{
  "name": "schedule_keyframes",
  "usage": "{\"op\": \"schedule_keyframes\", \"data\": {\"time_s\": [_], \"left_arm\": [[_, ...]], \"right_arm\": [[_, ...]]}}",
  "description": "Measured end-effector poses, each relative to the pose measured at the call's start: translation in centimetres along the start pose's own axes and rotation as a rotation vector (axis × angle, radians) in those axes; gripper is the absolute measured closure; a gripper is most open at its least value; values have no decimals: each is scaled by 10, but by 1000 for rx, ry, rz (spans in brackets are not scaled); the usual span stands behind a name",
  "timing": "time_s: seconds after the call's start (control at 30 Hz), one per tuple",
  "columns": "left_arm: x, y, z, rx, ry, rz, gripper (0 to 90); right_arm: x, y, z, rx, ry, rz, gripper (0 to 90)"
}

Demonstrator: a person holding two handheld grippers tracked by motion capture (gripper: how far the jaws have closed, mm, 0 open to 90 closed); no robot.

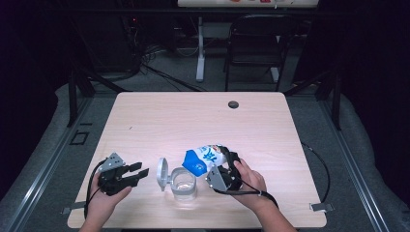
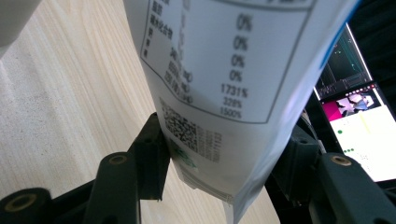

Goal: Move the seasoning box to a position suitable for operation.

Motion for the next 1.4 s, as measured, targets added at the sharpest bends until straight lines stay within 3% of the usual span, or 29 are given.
{"op": "schedule_keyframes", "data": {"time_s": [0.53,0.7,0.93,1.0,1.4], "left_arm": [[0,0,0,-2,1,1,580],[0,0,1,-2,4,2,580],[0,0,1,-1,4,3,579],[0,0,1,-2,3,4,580],[0,1,0,-1,1,2,580]], "right_arm": [[-2,-1,0,12,60,24,455],[-4,-1,3,8,130,44,458],[-7,-1,4,9,161,52,458],[-7,-2,4,17,208,59,458],[-13,-3,6,24,278,69,461]]}}
Point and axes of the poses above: each handheld gripper's, and its own axes: y roughly backward along the jaws, z roughly out of its underside, x roughly to its right, the point moved 1 cm from there along -y, roughly forward along the jaws, and after that the axes turned 14 degrees about -y, right-handed, at the moved point
